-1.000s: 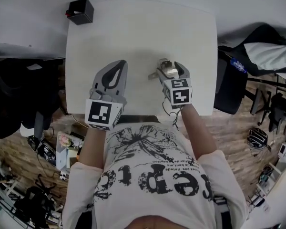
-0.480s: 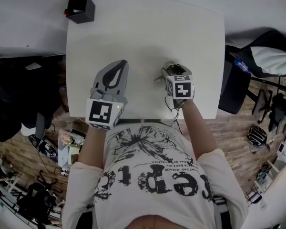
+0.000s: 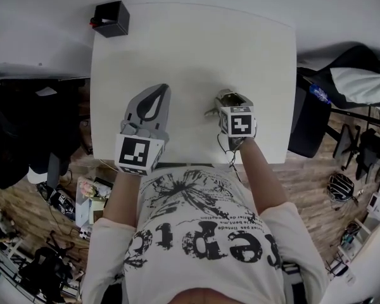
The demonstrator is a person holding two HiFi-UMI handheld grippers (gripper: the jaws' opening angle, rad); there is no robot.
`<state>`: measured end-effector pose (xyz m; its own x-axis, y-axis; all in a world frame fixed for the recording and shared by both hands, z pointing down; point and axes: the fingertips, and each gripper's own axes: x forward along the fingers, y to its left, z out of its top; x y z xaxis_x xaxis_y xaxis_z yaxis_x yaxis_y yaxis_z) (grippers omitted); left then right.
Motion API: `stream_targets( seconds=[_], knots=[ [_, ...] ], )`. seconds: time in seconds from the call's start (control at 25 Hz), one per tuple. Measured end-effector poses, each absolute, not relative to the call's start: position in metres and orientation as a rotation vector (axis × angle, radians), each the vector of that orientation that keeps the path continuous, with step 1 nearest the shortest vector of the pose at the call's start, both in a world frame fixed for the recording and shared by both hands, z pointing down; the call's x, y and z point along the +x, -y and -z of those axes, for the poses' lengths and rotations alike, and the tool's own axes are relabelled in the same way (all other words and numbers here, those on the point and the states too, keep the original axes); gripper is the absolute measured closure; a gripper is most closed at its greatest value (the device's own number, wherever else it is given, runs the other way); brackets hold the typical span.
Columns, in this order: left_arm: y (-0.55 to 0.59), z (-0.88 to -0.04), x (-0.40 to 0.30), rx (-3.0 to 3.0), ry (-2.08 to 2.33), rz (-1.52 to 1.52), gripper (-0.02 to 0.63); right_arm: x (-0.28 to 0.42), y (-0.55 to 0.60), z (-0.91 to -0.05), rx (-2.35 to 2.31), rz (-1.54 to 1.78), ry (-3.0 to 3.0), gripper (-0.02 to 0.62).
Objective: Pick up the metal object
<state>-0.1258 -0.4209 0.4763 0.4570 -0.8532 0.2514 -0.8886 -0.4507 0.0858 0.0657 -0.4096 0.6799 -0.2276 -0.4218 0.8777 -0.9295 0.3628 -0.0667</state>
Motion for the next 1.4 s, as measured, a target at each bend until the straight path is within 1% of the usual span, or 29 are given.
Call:
stream_targets(
  seconds=[0.28,0.68,1.0,1.4],
  knots=[
    [0.412,-0.454,-0.117,2.529,1.560,-0.245,0.595,0.062,0.415,-0.631,1.243,-0.710,1.938,0.314],
    [0.394,-0.416,-0.104,2.580,1.629,-0.233,0.595,0.055,0.423,-0.522,1.344,-0.514,2.183,0.316],
    [0.382,-0.381,-0.094,2.598,1.676,-0.197,0.595,0.065,0.411,-0.438,1.436,-0.332,2.356,0.316],
    [0.375,-0.362,-0.083,2.589,1.704,-0.162,0.595,0.074,0.395,-0.374,1.507,-0.215,2.529,0.316]
  ],
)
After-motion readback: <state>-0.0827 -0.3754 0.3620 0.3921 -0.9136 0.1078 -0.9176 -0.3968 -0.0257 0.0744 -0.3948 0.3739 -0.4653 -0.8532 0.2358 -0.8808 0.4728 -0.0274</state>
